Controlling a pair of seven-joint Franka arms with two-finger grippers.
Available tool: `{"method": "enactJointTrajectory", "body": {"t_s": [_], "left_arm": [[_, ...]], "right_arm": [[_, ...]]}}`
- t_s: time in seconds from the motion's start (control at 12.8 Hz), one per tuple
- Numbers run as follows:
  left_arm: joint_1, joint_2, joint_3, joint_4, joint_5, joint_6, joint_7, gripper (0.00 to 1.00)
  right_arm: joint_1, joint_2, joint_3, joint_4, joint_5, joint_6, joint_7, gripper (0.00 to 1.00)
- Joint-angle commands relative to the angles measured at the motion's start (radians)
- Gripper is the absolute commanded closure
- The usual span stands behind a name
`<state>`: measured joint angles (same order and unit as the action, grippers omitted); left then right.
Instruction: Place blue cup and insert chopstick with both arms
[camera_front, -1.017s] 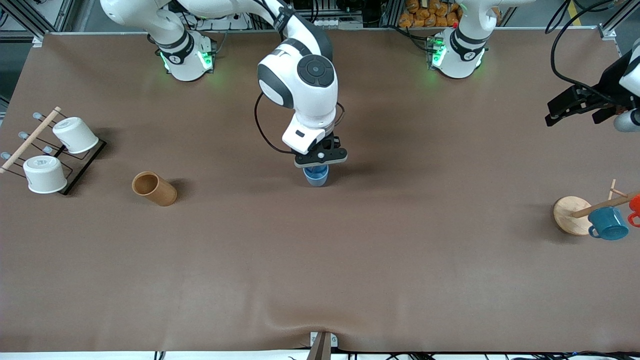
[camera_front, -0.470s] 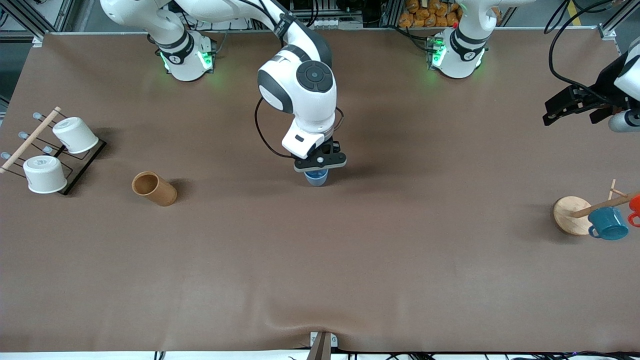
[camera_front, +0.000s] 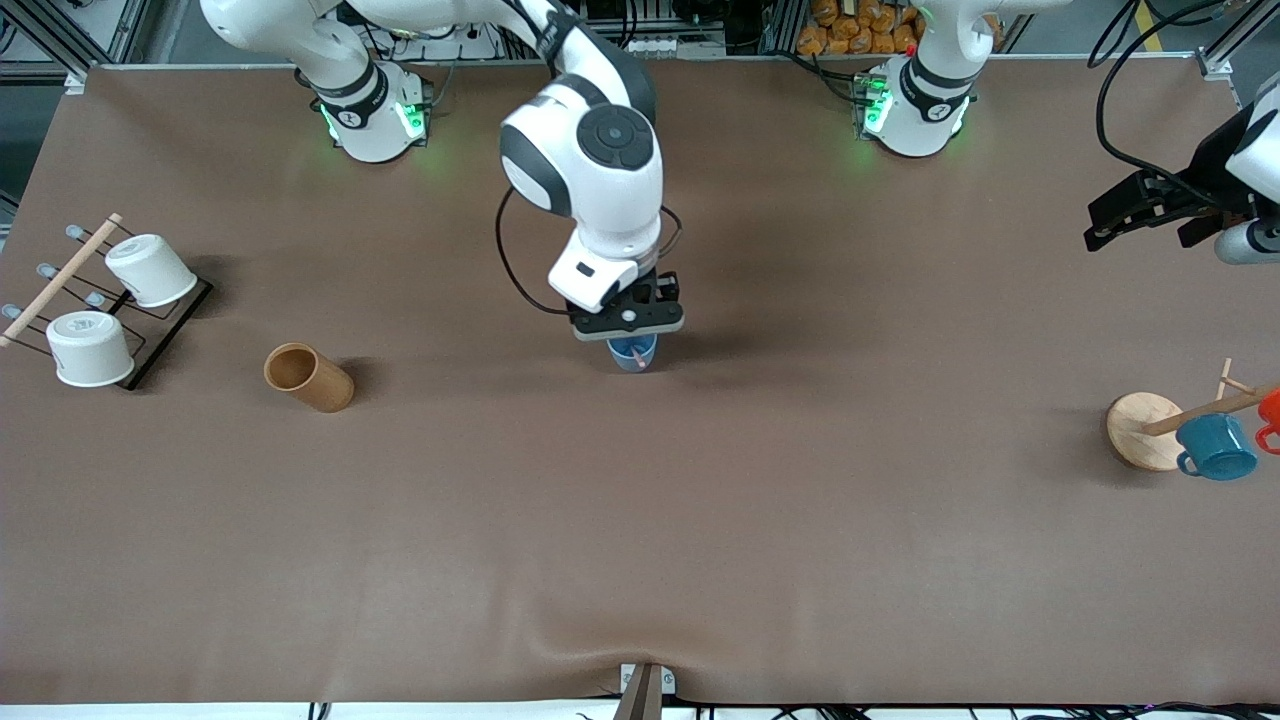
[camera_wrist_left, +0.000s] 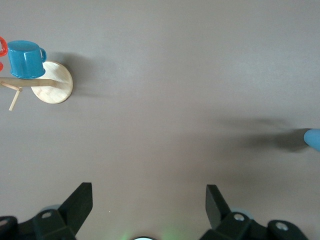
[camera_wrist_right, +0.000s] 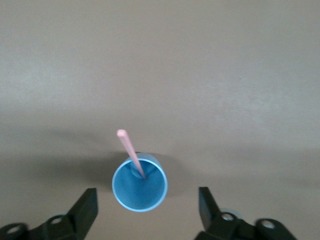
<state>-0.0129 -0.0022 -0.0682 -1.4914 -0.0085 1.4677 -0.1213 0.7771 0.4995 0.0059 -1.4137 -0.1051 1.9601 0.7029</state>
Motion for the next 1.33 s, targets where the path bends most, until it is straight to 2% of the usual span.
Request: {"method": "enactJointTrajectory", "body": {"t_s": [0.0,0.39,0.55,0.7,0.78,0.94,1.1,1.25], "left_arm": [[-0.001,-0.015,-0.004,-0.006,-0.005,-0.004,0.015,0.0],[0.002,-0.012,-0.002,-0.001,0.005,-0.004,0.048,0.0],[0.002,-0.018,-0.002,-0.001,0.01,-0.004,0.049,0.0],[0.007,-0.025,-0.001,-0.004,0.007,-0.004,0.069,0.0],[0.007,-0.027,-0.001,-0.003,0.007,-0.004,0.072,0.0],[0.005,-0.028,-0.004,-0.009,0.007,-0.004,0.066,0.0],[0.008,-0.027,-0.001,-0.009,0.001,-0.004,0.066,0.0],[0.008,-0.028,-0.001,-0.009,0.001,-0.004,0.066,0.0]], "right_arm": [[-0.067,-0.093,0.014,-0.017,-0.018,-0.068,-0.006,0.0],[-0.266,-0.168,0.016,-0.027,-0.005,-0.188,-0.307,0.0],[-0.353,-0.191,0.017,-0.028,-0.004,-0.23,-0.345,0.0],[-0.47,-0.232,0.019,-0.031,0.071,-0.268,-0.409,0.0],[-0.529,-0.26,0.017,-0.031,0.108,-0.306,-0.474,0.0],[-0.6,-0.333,0.014,-0.046,0.108,-0.369,-0.549,0.0],[-0.669,-0.453,0.014,-0.15,0.11,-0.374,-0.629,0.0],[-0.715,-0.515,0.009,-0.176,0.108,-0.435,-0.712,0.0]]}}
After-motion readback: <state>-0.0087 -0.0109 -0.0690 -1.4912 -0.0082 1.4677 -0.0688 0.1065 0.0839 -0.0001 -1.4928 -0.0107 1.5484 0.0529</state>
